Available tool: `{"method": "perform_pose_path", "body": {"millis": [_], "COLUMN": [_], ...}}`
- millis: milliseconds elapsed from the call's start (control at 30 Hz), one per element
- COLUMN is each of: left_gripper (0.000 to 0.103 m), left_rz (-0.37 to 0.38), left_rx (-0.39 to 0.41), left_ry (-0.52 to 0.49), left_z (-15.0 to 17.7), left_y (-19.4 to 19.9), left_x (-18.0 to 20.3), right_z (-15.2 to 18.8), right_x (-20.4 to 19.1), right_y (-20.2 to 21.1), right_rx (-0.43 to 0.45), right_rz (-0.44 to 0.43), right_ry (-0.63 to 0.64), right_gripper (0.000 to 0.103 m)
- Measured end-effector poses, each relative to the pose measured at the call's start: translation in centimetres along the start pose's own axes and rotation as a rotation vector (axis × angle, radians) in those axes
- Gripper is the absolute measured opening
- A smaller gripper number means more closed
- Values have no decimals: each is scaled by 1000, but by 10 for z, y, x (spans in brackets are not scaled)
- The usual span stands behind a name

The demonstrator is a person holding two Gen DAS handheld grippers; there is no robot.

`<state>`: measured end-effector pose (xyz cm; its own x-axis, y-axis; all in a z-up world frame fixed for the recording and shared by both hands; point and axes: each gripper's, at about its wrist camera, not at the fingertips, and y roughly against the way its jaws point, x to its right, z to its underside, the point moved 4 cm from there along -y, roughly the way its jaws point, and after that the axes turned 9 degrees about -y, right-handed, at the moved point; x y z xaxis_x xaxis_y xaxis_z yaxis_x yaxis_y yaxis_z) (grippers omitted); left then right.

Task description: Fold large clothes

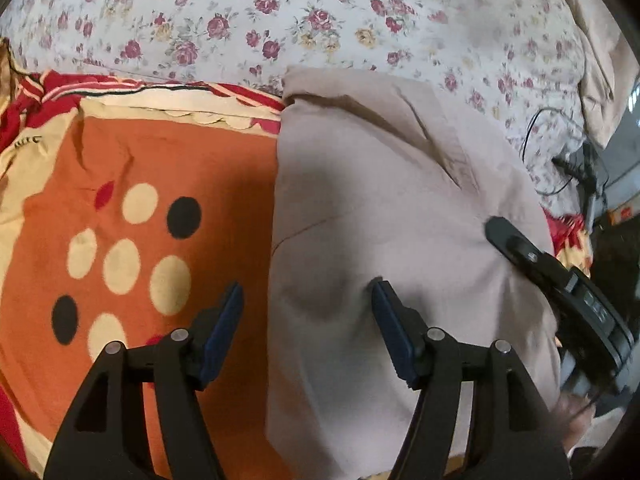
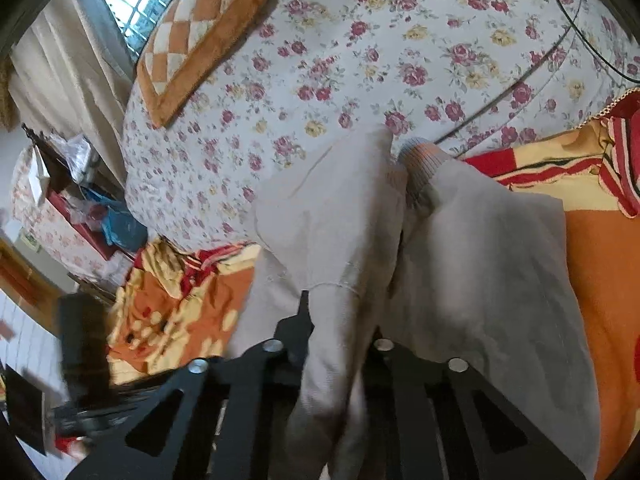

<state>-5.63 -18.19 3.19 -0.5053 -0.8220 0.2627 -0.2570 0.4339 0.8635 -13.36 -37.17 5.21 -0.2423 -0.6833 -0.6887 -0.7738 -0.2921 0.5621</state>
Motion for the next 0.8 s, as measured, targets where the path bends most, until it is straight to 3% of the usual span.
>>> {"method": "perform_pose_path", "body": {"millis": [167,267,333,367,433,500,600,700,733,800], "left_gripper": [66,68,68,69,71,71,71,72,72,76], "left_rz": [18,-16,-30,-26,-21,-26,-28,-34,-37,-38], "left_rx": [108,69,9,1,9,10,9,14,18,25], "left_ry": [-108,-166,-164,-147,-126,-137,-148,-147,-146,-152], "left_z": [-16,-10,1,5,10,9,7,8,9,9], "left_y": [30,12,-10,-15,-17,-17,-18,-19,-19,-19], "left_x": [34,47,46,43,39,38,41,42,42,42], "right_z": [-18,-22,-20,-22,-30,-42,-47,-47,-47,-55], "right_x": [-7,23,47,61,65,43,-11,-34,-32,-12], "right_y": [51,53,47,52,72,88,68,20,5,-34], "right_rx": [85,66,34,50,127,182,82,-56,-78,-88], "right_rz": [-25,114,211,306,350,329,256,207,210,306], "right_ry": [26,3,-54,-94,-106,-39,146,187,173,166], "right_gripper": [6,6,22,40,43,43,43,45,46,44]}}
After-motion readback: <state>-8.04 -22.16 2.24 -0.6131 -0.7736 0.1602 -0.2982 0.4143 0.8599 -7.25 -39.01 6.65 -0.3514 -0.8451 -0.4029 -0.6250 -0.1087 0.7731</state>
